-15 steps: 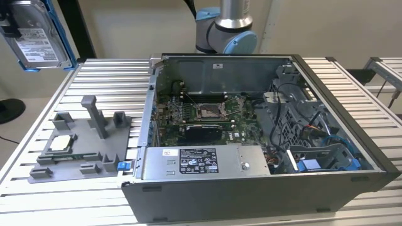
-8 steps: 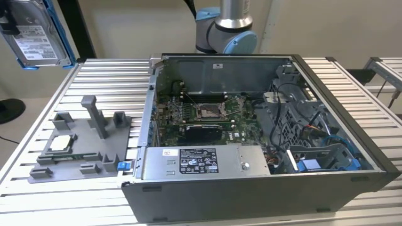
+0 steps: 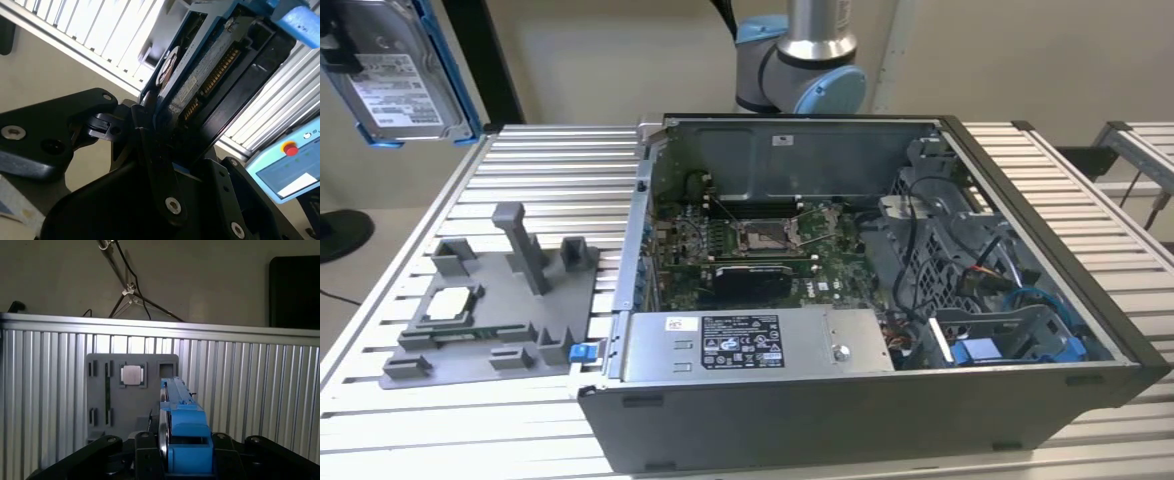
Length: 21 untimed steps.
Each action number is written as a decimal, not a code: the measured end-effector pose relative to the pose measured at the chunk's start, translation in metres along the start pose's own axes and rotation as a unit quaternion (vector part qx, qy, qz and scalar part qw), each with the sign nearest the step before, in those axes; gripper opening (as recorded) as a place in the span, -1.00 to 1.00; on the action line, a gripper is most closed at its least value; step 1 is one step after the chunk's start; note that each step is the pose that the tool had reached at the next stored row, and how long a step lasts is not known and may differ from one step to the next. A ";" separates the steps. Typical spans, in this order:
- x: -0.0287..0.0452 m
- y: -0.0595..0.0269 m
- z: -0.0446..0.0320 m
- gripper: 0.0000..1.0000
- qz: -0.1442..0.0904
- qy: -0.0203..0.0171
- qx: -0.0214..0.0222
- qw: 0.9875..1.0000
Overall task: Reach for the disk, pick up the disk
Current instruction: 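Pick up the disk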
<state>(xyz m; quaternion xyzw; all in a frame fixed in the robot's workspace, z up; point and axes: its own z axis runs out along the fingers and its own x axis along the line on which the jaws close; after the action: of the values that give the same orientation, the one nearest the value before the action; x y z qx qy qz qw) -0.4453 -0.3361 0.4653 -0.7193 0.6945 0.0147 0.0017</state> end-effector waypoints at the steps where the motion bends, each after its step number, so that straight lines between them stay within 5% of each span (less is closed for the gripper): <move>1: 0.0000 -0.0006 0.0000 -1.00 0.000 0.000 0.000 1.000; 13: 0.0002 -0.0047 0.0000 -1.00 0.000 0.000 0.000 1.000; 21: 0.0005 -0.0153 -0.0002 -1.00 0.000 0.000 0.000 1.000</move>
<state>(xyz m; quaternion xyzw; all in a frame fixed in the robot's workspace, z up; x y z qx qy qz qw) -0.4299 -0.3361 0.4653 -0.7193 0.6945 0.0147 0.0017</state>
